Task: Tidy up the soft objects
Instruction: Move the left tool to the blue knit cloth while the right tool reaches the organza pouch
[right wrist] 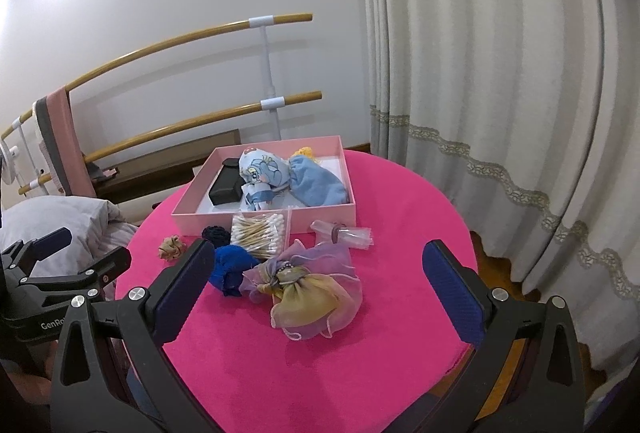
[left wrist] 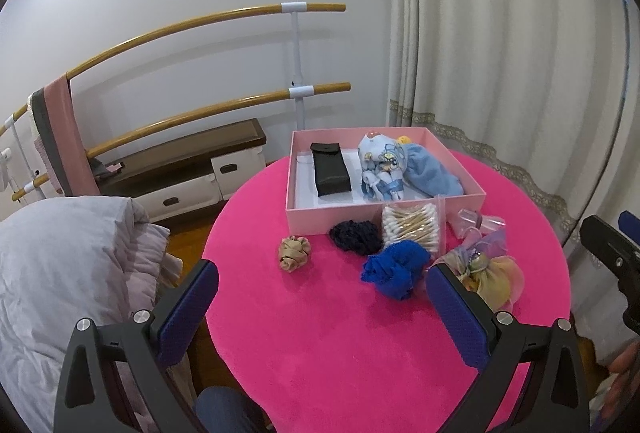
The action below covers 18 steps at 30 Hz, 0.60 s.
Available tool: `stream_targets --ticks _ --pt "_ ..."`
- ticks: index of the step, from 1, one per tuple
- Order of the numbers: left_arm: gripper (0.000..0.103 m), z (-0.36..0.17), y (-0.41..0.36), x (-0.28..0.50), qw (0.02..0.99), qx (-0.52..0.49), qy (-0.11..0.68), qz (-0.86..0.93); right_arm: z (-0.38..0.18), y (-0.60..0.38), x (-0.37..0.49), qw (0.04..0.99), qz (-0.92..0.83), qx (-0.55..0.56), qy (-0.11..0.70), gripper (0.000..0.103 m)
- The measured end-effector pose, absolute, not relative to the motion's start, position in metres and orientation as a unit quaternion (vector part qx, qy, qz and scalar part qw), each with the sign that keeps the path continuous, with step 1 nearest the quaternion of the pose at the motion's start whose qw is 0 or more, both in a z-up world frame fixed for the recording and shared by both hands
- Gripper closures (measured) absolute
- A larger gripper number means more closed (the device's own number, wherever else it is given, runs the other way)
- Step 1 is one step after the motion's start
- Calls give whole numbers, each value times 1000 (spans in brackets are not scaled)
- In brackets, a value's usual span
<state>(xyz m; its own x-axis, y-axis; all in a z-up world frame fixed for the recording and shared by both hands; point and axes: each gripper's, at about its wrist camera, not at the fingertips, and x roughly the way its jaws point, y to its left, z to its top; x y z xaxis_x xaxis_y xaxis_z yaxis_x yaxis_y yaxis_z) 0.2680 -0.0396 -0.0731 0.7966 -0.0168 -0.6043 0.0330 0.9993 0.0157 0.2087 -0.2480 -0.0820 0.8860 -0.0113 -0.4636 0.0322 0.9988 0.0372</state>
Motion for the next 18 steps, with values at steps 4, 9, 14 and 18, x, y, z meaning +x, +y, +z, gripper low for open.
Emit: stream_targets --ticks 4,9,14,18 --pt "0 -77 -41 270 947 12 319 -16 -84 -249 210 970 -12 20 242 0" --pt "0 -92 -44 282 940 12 340 -20 -92 -254 215 966 -15 18 256 0" --pt "0 -108 -48 302 931 9 364 -33 -107 -261 223 960 -21 18 278 0" --pt "0 -123 -54 322 925 8 378 -43 -117 -267 232 955 -22 19 295 0"
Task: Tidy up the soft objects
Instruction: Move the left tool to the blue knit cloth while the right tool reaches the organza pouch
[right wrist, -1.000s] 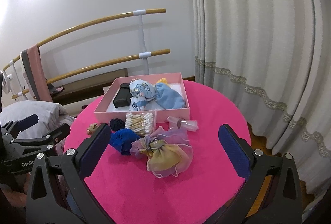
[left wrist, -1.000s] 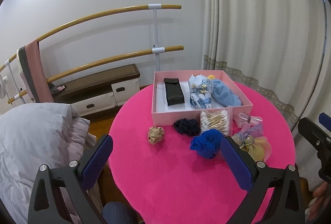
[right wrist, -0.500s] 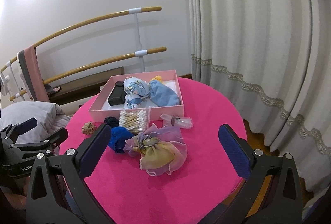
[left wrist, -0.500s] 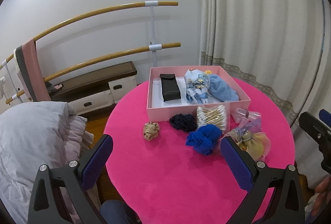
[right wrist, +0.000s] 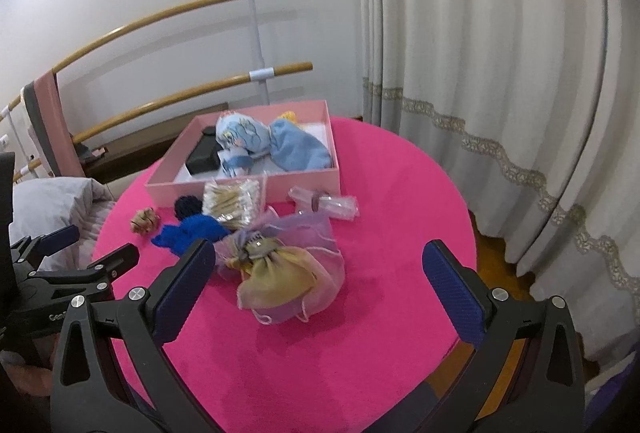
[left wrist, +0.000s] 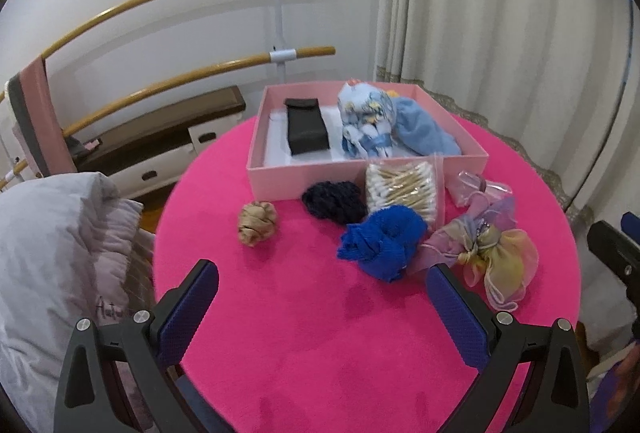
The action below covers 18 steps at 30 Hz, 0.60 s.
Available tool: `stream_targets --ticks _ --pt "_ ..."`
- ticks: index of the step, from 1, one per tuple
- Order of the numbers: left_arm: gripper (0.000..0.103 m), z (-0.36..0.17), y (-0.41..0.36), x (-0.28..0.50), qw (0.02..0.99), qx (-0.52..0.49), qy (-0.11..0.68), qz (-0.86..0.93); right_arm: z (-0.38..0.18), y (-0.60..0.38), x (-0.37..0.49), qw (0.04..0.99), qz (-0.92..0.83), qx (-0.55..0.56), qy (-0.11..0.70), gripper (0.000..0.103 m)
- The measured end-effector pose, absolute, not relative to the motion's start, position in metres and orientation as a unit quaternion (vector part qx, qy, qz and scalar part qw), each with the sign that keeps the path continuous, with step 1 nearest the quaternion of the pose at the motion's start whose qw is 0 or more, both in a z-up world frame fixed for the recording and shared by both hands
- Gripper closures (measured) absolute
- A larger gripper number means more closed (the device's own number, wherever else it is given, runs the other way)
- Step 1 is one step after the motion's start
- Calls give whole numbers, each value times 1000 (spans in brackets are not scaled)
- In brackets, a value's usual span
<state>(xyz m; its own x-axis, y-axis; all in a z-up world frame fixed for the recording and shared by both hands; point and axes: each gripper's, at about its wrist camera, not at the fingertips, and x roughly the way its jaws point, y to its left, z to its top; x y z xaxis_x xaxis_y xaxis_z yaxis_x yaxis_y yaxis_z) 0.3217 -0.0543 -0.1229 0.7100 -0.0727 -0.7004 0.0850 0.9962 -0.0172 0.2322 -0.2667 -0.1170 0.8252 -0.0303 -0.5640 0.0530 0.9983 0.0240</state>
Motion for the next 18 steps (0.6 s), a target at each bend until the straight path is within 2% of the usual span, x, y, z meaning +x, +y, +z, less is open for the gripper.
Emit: stream_targets --ticks 18 --pt "0 -196 -84 410 907 12 416 -67 -174 -257 298 927 25 20 373 0"
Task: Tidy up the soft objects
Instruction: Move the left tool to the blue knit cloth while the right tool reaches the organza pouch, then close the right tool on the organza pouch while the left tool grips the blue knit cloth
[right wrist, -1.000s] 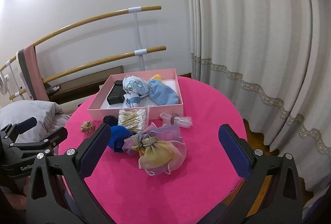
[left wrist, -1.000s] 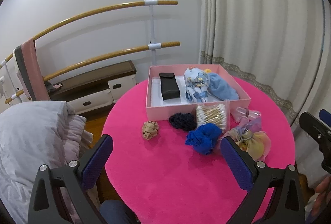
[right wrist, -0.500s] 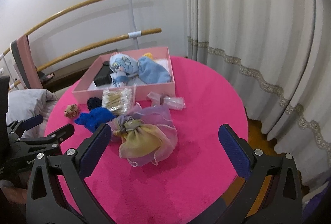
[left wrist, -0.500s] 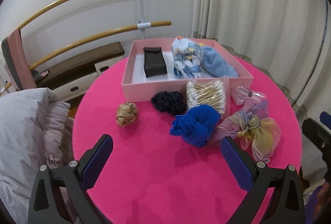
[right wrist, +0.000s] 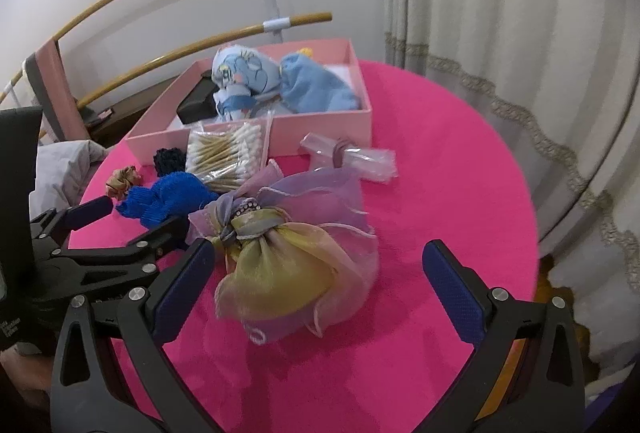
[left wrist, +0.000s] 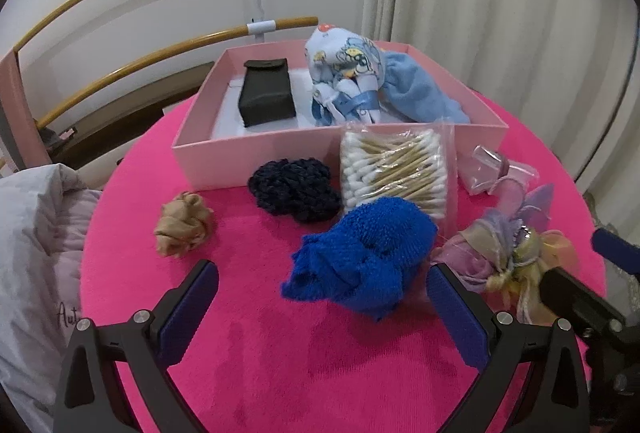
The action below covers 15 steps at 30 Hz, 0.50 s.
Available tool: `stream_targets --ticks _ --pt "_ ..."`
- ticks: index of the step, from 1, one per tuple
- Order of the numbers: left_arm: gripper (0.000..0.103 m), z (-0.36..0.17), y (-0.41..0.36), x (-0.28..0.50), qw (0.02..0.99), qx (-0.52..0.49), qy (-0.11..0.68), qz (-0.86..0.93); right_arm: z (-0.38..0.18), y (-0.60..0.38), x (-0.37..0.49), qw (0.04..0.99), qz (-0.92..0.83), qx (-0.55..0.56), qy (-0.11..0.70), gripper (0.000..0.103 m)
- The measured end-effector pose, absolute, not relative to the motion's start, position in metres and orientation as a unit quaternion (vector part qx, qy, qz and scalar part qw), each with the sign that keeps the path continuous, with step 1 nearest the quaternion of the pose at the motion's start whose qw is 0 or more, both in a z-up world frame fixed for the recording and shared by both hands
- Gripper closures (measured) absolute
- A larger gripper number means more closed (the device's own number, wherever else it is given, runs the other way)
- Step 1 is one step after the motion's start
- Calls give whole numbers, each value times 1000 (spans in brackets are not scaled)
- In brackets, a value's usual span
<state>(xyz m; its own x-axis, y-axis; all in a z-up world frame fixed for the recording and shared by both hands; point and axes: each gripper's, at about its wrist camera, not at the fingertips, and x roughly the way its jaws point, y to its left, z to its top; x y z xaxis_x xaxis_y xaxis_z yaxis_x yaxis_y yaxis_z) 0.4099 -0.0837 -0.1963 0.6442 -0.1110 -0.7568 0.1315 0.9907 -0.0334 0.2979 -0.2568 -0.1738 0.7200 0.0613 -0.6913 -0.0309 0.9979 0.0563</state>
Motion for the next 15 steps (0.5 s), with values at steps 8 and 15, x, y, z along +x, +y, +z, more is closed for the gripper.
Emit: stream_targets --ticks 8,15 --pt "0 -212 -77 427 903 5 425 -60 -203 -259 328 909 66 40 409 14" --pt "0 -212 -79 427 904 12 423 -60 -194 -265 316 919 61 31 388 18"
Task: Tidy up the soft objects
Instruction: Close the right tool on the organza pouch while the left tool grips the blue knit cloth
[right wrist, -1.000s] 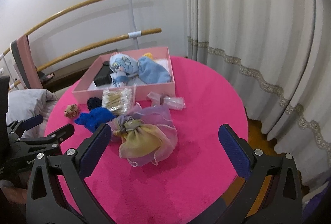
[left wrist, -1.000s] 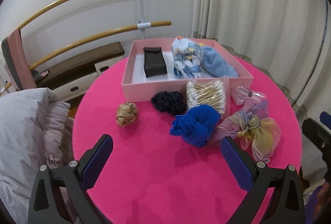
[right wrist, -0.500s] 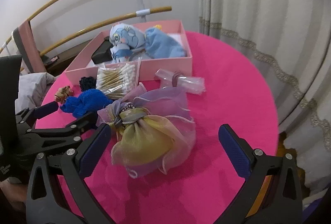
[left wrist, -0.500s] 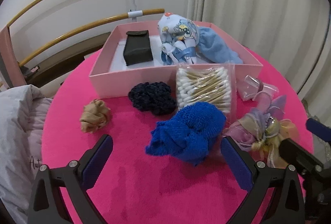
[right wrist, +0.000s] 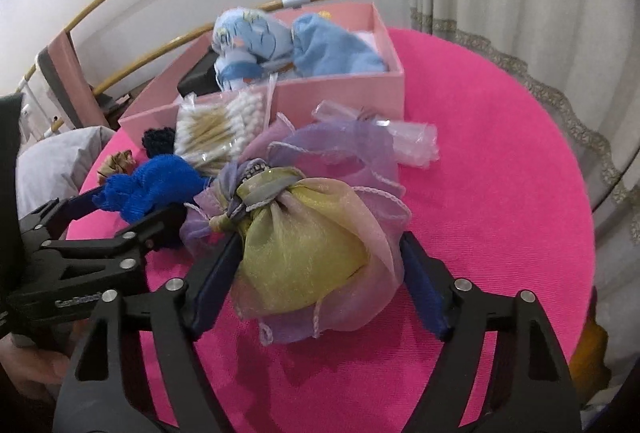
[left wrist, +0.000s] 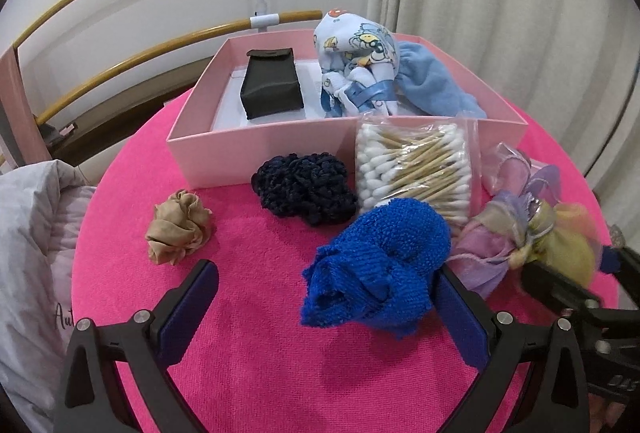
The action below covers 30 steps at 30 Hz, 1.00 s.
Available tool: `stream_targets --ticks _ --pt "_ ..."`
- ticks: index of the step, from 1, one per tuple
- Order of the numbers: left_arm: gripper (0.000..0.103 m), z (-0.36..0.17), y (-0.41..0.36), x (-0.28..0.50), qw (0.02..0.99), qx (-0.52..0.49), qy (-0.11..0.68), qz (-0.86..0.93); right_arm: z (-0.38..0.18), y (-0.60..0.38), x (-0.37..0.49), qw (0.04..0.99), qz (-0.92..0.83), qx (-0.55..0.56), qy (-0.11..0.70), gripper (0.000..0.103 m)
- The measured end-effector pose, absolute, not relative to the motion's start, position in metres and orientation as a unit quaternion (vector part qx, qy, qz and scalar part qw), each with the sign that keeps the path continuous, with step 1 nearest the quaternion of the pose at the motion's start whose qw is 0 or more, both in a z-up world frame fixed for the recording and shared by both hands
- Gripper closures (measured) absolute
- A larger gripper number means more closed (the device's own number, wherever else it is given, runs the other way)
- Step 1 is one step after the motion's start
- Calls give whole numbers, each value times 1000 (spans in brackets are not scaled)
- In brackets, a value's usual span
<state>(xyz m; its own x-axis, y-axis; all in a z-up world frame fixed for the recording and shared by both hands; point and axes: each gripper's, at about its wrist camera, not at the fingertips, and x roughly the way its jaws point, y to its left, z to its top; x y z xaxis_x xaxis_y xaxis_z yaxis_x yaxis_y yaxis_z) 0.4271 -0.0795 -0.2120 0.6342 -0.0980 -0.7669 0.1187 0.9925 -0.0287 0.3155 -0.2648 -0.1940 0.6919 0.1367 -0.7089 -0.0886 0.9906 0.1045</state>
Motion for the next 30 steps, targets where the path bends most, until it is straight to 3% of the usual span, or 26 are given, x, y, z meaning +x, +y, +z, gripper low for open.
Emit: stream_targets --ticks 11,22,25,27,28,30 --pt "0 -200 -66 415 907 9 418 -45 -175 -251 317 922 40 -66 379 1" --pt "3 -212 -75 423 902 13 429 -51 -187 -233 340 904 78 -128 400 0" --pt "9 -214 -72 426 900 1 432 -53 -197 -236 347 903 106 -101 404 14" --pt "20 -213 -69 425 899 -12 432 -71 -201 -239 347 904 112 -83 405 55" --pt "24 -213 -68 425 898 -11 433 -76 -202 -240 346 903 120 -75 405 60" --pt "42 -214 -71 422 895 -11 436 -92 -205 -240 342 905 131 -61 400 76"
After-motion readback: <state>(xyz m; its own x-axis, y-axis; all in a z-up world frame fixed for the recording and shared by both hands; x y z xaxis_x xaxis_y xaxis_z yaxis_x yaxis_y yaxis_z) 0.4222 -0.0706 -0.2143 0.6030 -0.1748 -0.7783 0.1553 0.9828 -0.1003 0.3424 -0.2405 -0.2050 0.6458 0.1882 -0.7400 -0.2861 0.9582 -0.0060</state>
